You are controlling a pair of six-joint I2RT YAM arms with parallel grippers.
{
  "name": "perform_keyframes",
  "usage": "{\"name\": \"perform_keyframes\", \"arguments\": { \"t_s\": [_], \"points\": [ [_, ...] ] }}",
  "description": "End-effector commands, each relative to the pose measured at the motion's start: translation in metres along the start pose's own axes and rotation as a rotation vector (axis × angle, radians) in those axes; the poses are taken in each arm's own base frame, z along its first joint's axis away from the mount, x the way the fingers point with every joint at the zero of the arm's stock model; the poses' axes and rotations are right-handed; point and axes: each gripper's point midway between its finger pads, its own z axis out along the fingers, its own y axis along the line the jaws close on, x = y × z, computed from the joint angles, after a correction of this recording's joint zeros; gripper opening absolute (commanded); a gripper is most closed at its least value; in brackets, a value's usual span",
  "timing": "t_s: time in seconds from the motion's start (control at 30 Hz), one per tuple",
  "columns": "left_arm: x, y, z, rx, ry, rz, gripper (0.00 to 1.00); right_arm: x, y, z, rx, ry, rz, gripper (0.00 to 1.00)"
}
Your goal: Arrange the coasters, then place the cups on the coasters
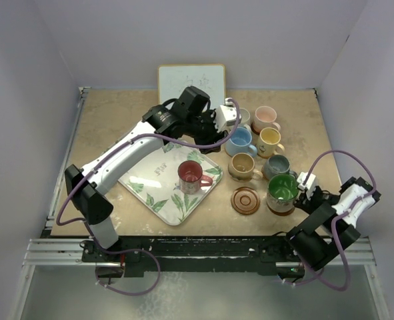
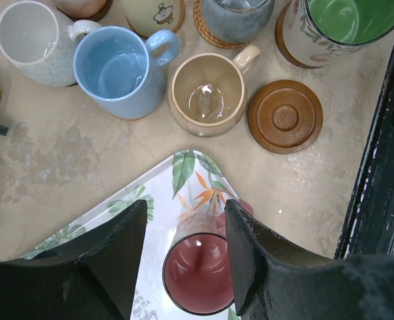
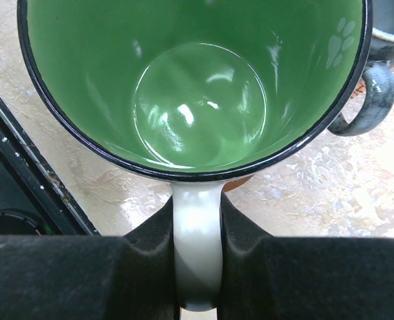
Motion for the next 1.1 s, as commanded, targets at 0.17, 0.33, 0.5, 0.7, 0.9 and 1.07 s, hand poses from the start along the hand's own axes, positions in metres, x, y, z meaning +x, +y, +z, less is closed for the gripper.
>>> {"name": "perform_keyframes", "arguments": {
  "t_s": [0.17, 0.33, 0.5, 0.7, 0.9, 1.07],
  "points": [
    [-0.011, 0.000, -0.003, 0.017, -0.036, 0.018, 0.48, -0.006, 0.001, 0.010, -0.008, -0.088, 0.004, 0.00],
    [-0.011, -0.001, -0.003, 0.021, -0.035, 0.019, 0.48, 0.004, 0.003, 0.015, -0.014, -0.068, 0.000, 0.00],
    [-0.010, -0.001, -0.002, 0.027, -0.032, 0.017, 0.48, 0.013, 0.002, 0.018, -0.018, -0.044, 0.005, 0.08],
    [-0.009, -0.002, -0.002, 0.030, -0.030, 0.021, 0.48, 0.020, -0.005, 0.017, -0.020, -0.026, 0.020, 0.16],
    [-0.007, -0.003, -0.002, 0.033, -0.026, 0.022, 0.48, 0.031, -0.009, 0.019, -0.022, 0.003, 0.025, 0.25],
    [-0.006, -0.004, -0.001, 0.040, -0.024, 0.021, 0.48, 0.035, -0.012, 0.019, -0.026, 0.013, 0.031, 0.28]
  ]
}}
